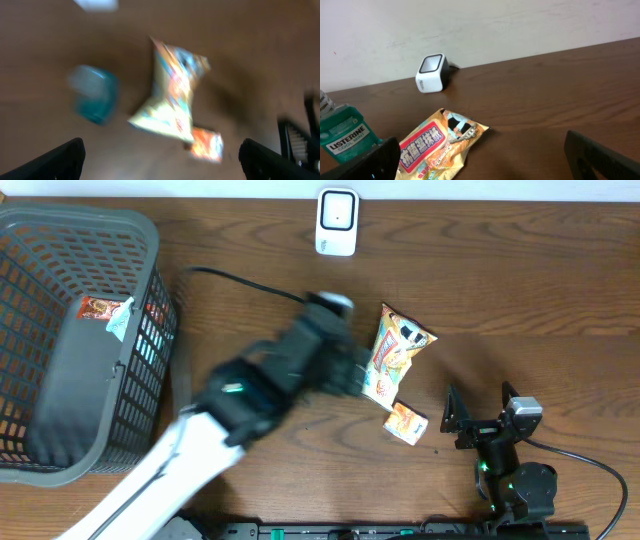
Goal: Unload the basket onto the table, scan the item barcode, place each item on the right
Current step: 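Release the tissue pack onto the table beside the snack bag, then grasp the green packaged item in the basket with the left gripper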
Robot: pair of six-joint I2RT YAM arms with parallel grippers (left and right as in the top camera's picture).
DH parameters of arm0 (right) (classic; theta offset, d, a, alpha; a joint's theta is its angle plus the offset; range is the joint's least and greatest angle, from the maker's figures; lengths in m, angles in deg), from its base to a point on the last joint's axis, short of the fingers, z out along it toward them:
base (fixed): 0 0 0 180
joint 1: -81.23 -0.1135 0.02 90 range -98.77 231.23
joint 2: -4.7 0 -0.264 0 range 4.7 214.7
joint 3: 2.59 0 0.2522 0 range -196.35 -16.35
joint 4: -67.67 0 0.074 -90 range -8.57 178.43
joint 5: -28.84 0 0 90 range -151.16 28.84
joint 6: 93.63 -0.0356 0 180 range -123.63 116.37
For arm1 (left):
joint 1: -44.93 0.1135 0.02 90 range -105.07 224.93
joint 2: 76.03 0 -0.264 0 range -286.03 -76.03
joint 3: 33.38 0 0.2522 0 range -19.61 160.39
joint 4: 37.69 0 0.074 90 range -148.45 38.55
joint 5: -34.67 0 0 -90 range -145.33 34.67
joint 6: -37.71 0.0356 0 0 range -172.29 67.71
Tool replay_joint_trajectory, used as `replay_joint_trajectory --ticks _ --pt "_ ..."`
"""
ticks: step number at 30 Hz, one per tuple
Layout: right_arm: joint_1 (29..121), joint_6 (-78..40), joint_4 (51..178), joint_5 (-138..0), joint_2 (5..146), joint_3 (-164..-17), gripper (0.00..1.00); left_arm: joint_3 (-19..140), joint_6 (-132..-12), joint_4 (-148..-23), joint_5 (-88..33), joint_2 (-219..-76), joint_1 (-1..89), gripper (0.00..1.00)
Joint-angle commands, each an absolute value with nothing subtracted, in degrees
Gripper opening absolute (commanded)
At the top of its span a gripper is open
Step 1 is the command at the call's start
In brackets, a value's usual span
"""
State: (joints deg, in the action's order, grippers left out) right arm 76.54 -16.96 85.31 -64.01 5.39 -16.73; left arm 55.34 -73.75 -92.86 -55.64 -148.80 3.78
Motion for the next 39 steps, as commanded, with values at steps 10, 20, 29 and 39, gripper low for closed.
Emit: replay_joint_trajectory --ticks 10,20,29,39 --pt "76.8 -16.4 85.5 -64.1 5.0 -16.7 0.99 63.8 -69.9 -94.6 -65.4 -131.7 46.1 0.98" --pt "76.8 -16.4 85.5 -64.1 5.0 -16.7 0.99 63.8 -70.3 -102.7 -41.6 -149.2 76.4 0.98" --pt "76.8 -16.4 85.5 -64.1 5.0 -16.7 0.99 63.8 -63.1 -101.9 -35.2 -168.6 77.6 0.98" --pt "76.8 -16.4 85.5 -64.1 5.0 -16.7 0.99 63.8 -52.6 -97.7 -35.4 -181.8 75.0 0.98"
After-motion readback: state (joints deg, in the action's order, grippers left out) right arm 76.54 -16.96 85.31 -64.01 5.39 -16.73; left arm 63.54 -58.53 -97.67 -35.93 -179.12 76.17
